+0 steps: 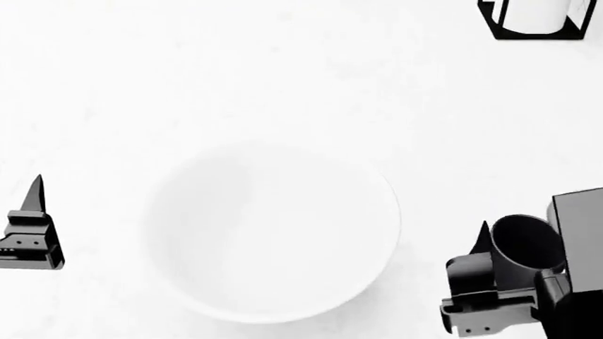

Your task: Place the cup inside the bowl on the dining table and move the bowl to any counter.

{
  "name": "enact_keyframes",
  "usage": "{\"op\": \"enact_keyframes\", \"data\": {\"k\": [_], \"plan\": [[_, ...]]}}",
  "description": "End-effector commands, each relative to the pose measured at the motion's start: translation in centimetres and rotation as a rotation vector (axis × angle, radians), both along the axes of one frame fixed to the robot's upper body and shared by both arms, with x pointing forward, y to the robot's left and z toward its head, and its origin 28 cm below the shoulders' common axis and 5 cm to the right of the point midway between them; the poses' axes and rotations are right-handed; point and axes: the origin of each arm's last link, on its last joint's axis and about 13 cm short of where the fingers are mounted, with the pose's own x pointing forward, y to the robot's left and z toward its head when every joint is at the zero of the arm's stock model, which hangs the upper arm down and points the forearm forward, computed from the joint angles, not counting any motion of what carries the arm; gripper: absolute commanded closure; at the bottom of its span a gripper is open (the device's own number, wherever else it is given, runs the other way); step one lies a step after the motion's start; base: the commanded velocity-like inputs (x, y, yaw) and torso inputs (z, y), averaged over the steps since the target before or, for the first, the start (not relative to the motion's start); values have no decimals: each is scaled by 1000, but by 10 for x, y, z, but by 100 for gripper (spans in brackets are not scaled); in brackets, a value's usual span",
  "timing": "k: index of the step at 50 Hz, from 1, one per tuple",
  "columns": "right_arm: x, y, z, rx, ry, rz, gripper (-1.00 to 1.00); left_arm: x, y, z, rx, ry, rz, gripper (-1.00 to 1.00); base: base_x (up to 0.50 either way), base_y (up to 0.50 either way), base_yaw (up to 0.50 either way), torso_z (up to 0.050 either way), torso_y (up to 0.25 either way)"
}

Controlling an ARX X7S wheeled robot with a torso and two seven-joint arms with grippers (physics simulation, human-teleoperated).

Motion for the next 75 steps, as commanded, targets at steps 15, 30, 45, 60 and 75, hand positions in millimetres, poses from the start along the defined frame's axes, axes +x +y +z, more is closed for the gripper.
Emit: {"op": "enact_keyframes", "data": {"k": [15,30,45,60,75], "plan": [[11,-25,35,-59,252,14,-100,-1,2,1,-4,-4,-15,-100,0,0,0,0,0],[34,-34,11,64,297,12,-100,0,-3,1,-1,-3,-9,-100,0,0,0,0,0],[40,-38,3,105,301,-19,-100,-1,3,0,1,-1,2,-100,0,0,0,0,0],[49,-37,-3,127,323,3,-100,-3,5,0,4,-3,6,-100,0,0,0,0,0],[60,-36,-19,136,364,12,-100,-4,7,1,6,-1,20,-100,0,0,0,0,0]]}}
